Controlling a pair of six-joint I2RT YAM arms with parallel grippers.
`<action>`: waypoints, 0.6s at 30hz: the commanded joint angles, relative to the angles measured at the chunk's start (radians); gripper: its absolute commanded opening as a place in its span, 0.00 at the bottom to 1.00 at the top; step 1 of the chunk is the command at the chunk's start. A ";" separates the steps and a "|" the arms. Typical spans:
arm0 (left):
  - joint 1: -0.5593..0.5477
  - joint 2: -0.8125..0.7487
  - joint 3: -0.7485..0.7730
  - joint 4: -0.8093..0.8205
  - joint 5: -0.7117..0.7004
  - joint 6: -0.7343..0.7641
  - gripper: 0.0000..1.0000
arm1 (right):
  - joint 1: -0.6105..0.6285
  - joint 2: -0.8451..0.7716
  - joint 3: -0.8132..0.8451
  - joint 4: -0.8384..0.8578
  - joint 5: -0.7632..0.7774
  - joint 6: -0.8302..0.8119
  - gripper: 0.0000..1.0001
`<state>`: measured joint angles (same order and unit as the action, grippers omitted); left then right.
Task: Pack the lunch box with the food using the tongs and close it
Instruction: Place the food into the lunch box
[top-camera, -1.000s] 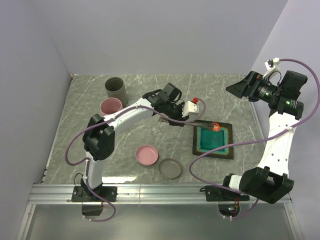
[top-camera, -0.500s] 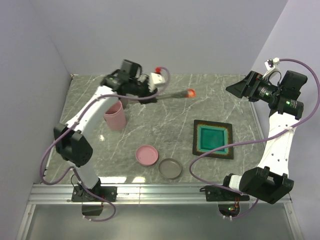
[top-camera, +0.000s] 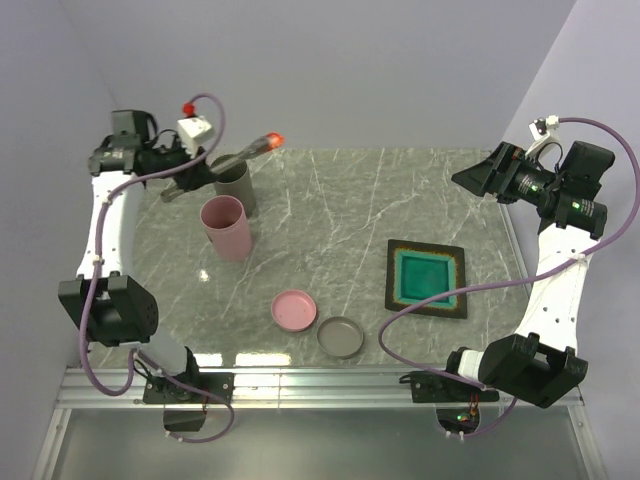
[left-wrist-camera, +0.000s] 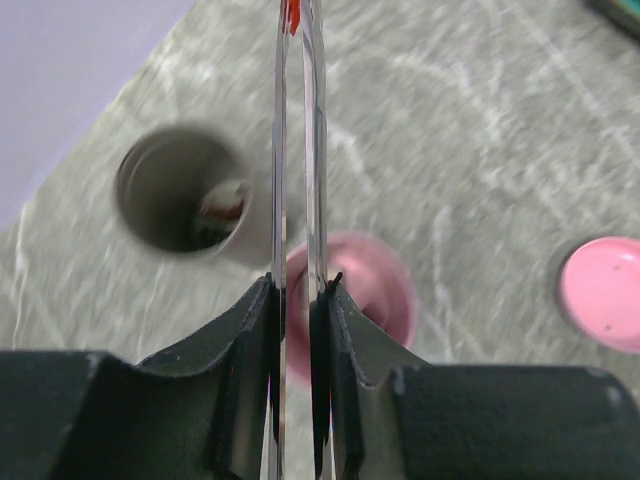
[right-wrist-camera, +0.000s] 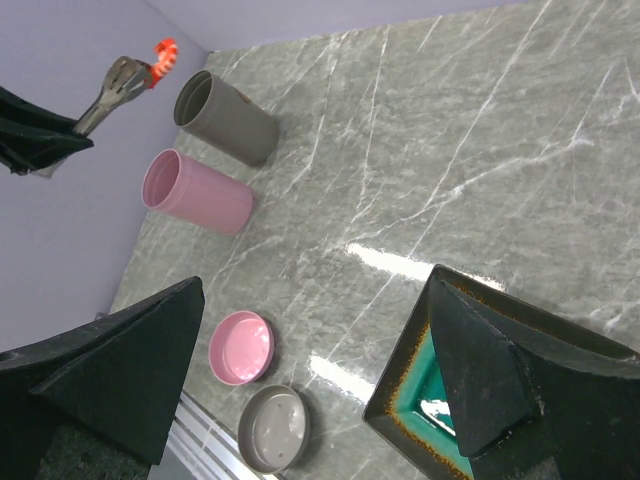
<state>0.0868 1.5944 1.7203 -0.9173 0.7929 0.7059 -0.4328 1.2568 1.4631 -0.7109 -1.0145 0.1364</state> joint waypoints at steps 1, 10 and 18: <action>0.094 -0.045 -0.017 -0.064 0.098 0.090 0.11 | -0.009 -0.017 0.002 0.022 -0.007 -0.006 1.00; 0.237 0.024 -0.041 -0.120 0.104 0.167 0.11 | -0.007 -0.023 -0.012 0.031 -0.006 0.006 1.00; 0.241 0.065 -0.062 -0.069 0.077 0.153 0.12 | -0.009 -0.019 0.000 0.022 -0.002 0.005 1.00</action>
<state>0.3248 1.6535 1.6569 -1.0145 0.8398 0.8307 -0.4328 1.2568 1.4532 -0.7113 -1.0134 0.1398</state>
